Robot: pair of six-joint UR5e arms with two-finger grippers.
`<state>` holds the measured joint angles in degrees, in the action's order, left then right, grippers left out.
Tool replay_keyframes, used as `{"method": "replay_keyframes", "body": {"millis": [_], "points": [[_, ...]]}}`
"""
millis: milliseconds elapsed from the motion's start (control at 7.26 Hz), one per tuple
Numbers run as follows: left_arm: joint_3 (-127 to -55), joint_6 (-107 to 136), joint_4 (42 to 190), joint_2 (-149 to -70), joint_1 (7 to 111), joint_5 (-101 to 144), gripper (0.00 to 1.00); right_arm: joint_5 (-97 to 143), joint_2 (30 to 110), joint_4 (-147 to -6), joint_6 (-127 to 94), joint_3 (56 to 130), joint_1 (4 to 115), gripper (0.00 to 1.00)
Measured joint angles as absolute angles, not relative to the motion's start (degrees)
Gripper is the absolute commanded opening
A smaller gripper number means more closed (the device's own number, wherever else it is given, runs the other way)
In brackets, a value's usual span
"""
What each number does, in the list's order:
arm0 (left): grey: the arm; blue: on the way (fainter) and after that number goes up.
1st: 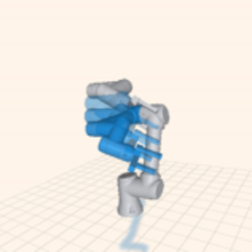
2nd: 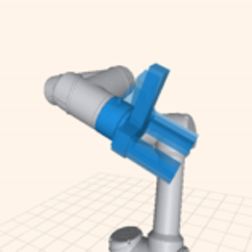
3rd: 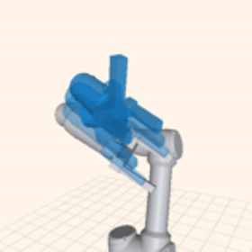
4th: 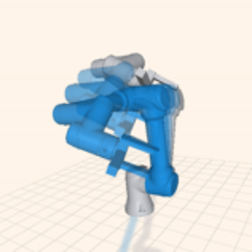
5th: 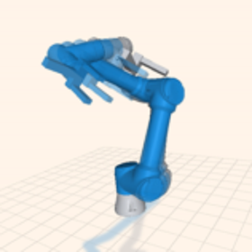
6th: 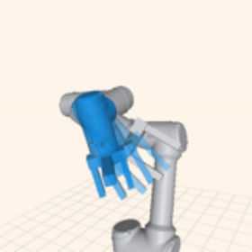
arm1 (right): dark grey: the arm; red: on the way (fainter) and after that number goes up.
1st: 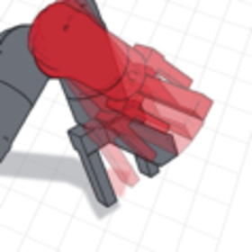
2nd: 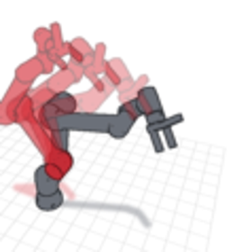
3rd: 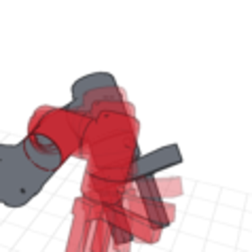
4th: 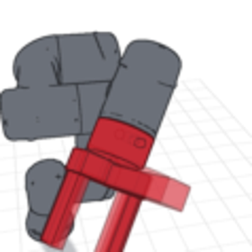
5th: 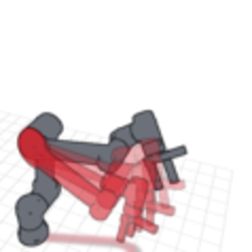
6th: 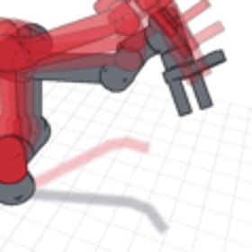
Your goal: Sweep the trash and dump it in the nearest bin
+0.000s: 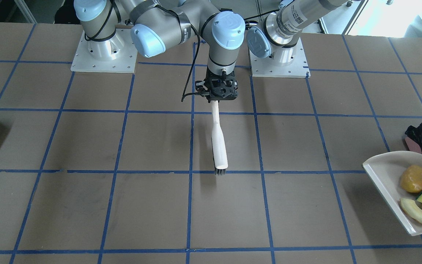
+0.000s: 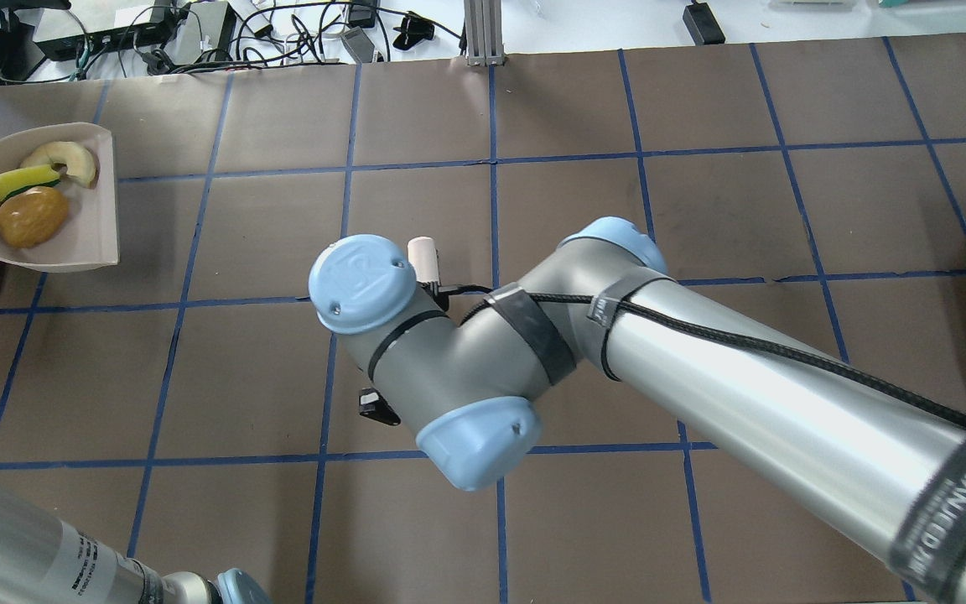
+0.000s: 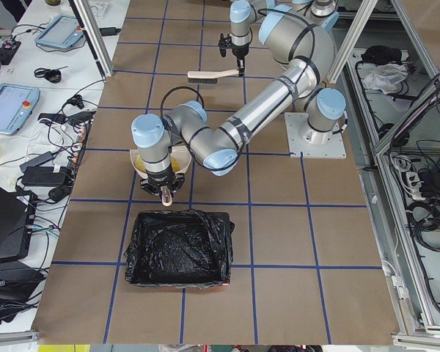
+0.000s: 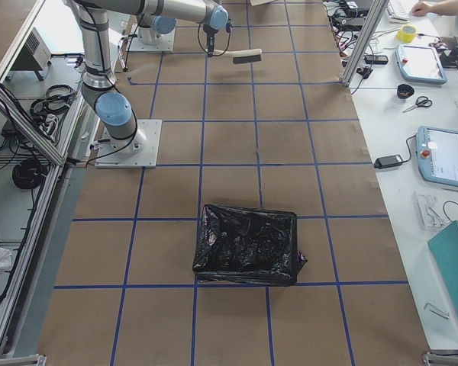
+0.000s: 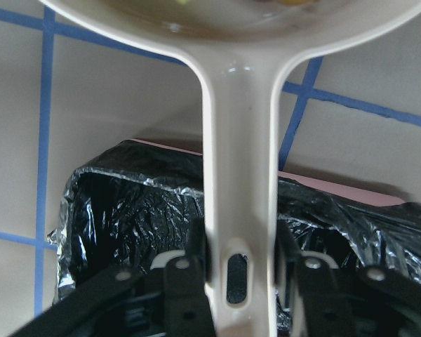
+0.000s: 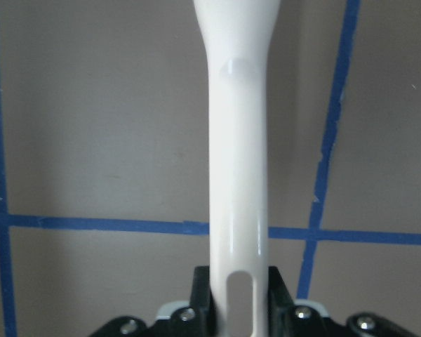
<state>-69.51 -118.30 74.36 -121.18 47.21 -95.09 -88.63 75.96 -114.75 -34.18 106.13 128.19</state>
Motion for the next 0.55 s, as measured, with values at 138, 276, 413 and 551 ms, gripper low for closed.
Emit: {"method": "replay_keyframes", "body": {"millis": [138, 276, 413, 551], "points": [[-67.1, -118.4, 76.7, -121.4, 45.6, -93.9, 0.0, -88.5, 79.2, -115.5, -34.6, 110.6, 127.6, 0.0], [-63.8, -118.5, 80.0, -122.0, 44.3, -92.8, 0.0, -88.2, 80.9, -115.6, -36.2, 112.9, 127.4, 0.0], [-59.7, -118.8, 83.7, -122.8, 43.1, -91.9, 0.0, -87.9, 81.7, -115.3, -38.4, 113.9, 127.4, 0.0], [-56.3, -119.3, 86.5, -123.7, 41.6, -91.2, 0.0, -87.4, 82.0, -115.3, -40.0, 114.6, 127.4, 0.0]]}}
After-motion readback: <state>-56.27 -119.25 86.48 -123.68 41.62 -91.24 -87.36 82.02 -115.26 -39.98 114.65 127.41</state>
